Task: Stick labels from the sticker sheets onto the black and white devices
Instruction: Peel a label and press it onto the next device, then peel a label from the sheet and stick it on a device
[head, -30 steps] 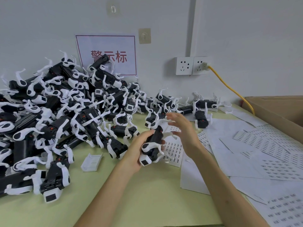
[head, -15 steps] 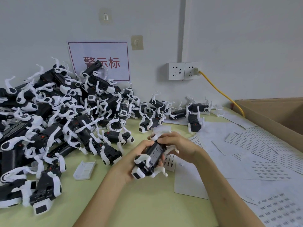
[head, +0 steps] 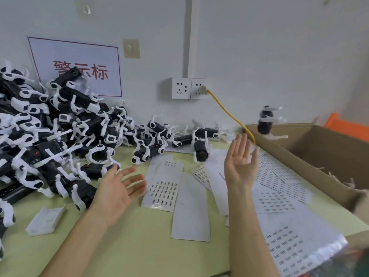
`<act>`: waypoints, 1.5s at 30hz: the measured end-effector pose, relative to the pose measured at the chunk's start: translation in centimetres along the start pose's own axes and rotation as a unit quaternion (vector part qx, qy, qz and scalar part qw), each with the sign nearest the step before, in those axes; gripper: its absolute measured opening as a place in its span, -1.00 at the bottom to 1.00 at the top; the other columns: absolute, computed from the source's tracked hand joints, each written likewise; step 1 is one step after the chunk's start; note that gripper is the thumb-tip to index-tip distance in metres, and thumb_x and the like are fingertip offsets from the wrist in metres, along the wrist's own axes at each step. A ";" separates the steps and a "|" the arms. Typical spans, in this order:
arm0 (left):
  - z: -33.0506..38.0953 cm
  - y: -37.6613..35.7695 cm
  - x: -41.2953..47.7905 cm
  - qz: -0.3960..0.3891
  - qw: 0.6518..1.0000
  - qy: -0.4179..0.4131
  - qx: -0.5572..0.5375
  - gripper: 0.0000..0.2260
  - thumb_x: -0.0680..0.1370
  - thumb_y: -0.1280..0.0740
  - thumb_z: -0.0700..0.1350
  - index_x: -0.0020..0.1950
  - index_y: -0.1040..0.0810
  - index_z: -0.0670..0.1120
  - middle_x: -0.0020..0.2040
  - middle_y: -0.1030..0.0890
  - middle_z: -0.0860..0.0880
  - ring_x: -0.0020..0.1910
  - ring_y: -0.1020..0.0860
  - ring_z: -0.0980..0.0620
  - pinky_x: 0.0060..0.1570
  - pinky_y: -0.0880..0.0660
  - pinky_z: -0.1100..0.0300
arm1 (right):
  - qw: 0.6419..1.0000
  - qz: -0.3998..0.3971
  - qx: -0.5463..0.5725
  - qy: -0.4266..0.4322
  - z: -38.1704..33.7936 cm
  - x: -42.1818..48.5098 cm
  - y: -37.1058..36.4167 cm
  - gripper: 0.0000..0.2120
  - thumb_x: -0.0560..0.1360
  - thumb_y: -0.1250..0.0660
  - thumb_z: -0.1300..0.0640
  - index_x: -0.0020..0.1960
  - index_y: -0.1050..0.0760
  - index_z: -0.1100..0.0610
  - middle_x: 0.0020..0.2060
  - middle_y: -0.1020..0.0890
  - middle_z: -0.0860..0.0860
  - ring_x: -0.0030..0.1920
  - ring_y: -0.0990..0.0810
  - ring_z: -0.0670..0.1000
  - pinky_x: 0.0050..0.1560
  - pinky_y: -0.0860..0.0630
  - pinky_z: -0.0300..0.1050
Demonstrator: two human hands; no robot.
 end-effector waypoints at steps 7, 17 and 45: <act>-0.3 0.3 0.8 0.000 0.999 -0.012 0.035 -0.57 0.70 -0.11 0.15 0.11 -0.56 -0.17 -0.16 -0.68 -0.18 -0.20 -0.66 -0.14 -0.04 -0.55 -0.07 | 0.958 0.114 -0.255 -0.070 4.6 -0.6 2.9 -0.74 0.65 -0.21 0.08 0.22 -0.60 0.13 0.02 -0.75 0.03 -0.15 -0.72 -0.01 -0.13 -0.52 -0.18; 6.1 -2.6 -6.6 0.216 0.688 -0.480 0.500 -0.87 0.58 -0.31 -0.14 -0.15 -0.58 -0.08 -0.35 -0.51 0.07 -0.34 -0.44 0.07 -0.38 -0.35 0.18 | 0.518 -0.123 -0.846 -0.007 12.1 -3.1 1.2 -0.79 0.56 -0.27 0.28 -0.12 -0.63 0.07 -0.30 -0.67 0.04 -0.34 -0.60 0.00 -0.35 -0.49 -0.24; 2.9 3.0 -0.2 0.043 0.969 -0.037 -0.240 -0.83 0.68 -0.22 -0.16 -0.04 -0.58 -0.08 -0.16 -0.69 -0.06 -0.08 -0.69 -0.05 0.06 -0.52 0.01 | 0.437 -0.361 -0.824 -0.016 18.5 -7.7 1.9 -0.01 0.39 -0.57 0.10 0.59 -0.03 -0.24 0.42 -0.29 -0.23 0.28 -0.34 -0.45 0.11 -0.42 -0.41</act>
Point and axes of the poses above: each hand's wrist, its own x-axis towards the middle knuckle, its own y-axis out of the back of the hand, z = x × y, the point moved 8 cm from there along x, towards the middle knuckle
